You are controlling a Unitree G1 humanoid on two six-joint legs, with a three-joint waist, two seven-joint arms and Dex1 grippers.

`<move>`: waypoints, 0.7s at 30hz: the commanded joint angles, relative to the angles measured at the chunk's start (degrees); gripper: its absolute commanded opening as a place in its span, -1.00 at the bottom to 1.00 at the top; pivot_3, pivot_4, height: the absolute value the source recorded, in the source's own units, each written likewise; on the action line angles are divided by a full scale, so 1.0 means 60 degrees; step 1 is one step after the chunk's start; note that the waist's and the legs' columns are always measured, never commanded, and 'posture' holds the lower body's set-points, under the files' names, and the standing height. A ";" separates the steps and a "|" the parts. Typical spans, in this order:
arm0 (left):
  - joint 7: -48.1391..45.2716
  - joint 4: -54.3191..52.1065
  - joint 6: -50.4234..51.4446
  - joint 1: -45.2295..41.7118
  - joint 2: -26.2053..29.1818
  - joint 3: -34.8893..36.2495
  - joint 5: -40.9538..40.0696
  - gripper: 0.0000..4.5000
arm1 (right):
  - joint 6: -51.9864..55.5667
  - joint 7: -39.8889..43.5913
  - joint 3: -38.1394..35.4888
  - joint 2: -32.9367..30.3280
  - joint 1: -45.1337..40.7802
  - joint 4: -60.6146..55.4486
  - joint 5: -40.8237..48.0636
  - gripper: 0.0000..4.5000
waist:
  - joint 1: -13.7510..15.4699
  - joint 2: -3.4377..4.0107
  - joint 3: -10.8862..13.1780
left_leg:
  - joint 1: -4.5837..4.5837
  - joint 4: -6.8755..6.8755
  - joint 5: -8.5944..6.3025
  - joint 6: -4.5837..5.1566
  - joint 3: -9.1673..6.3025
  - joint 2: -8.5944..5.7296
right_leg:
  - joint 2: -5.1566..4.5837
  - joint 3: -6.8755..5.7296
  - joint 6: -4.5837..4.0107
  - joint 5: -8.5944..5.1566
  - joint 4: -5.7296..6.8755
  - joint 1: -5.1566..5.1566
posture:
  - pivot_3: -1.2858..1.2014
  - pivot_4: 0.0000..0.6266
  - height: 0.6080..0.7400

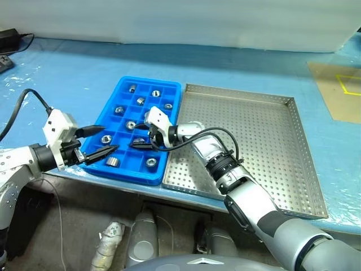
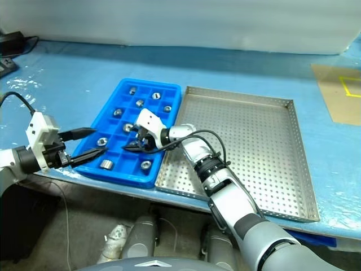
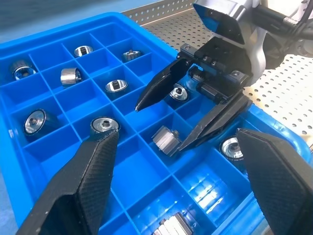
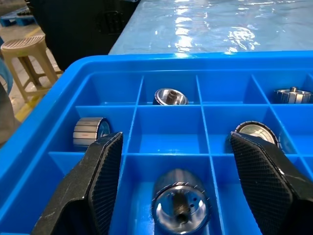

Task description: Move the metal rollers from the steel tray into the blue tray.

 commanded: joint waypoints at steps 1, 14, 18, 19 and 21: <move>-0.0153 0.0322 -0.0369 -0.0638 0.0062 -0.0400 0.0078 0.81 | 0.0346 -0.0289 -0.0826 -0.0287 -0.0295 -0.0641 0.0499 0.60 | 0.0013 0.0000 0.0000 | -0.0002 0.0000 0.0001 -0.0002 0.0006 -0.0001 | 0.0000 0.0000 0.0000 0.0000 0.0001 0.0001 | 0.21 -0.52 1.00; -0.0621 0.4293 -0.2450 -0.4044 -0.1893 -0.3681 0.2045 0.81 | 0.3174 -0.0115 -0.2405 -0.4614 0.2152 -0.5640 0.1231 0.60 | -0.0138 -0.0006 -0.0011 | 0.0008 0.0060 0.0005 -0.0006 0.0033 -0.0055 | 0.0000 0.0018 0.0080 0.0047 0.0001 0.0052 | 0.03 -0.52 1.00; -0.0739 0.6025 -0.3349 -0.4837 -0.2797 -0.4213 0.2673 0.81 | 0.3634 -0.1004 -0.2961 -0.5066 0.3354 -0.6420 0.1396 0.60 | -0.0518 -0.0006 -0.0011 | 0.0009 0.0092 -0.0003 0.0008 0.0040 -0.0066 | -0.0002 0.0038 0.0100 0.0059 -0.0002 0.0057 | -0.02 -0.52 1.00; -0.0691 0.6488 -0.3616 -0.5055 -0.3090 -0.4297 0.2814 0.81 | 0.3770 -0.1355 -0.3146 -0.5006 0.3655 -0.6662 0.1441 0.60 | -0.0618 -0.0006 -0.0011 | 0.0009 0.0096 -0.0003 0.0009 0.0041 -0.0065 | -0.0002 0.0038 0.0099 0.0059 0.0001 0.0056 | -0.03 -0.52 1.00; -0.0622 0.7188 -0.3993 -0.5407 -0.3532 -0.4368 0.3014 0.81 | 0.4016 -0.1917 -0.3345 -0.4792 0.4033 -0.7066 0.1522 0.60 | -0.0802 -0.0006 -0.0011 | 0.0009 0.0101 -0.0004 0.0011 0.0043 -0.0064 | -0.0002 0.0036 0.0098 0.0060 0.0006 0.0055 | -0.05 -0.52 1.00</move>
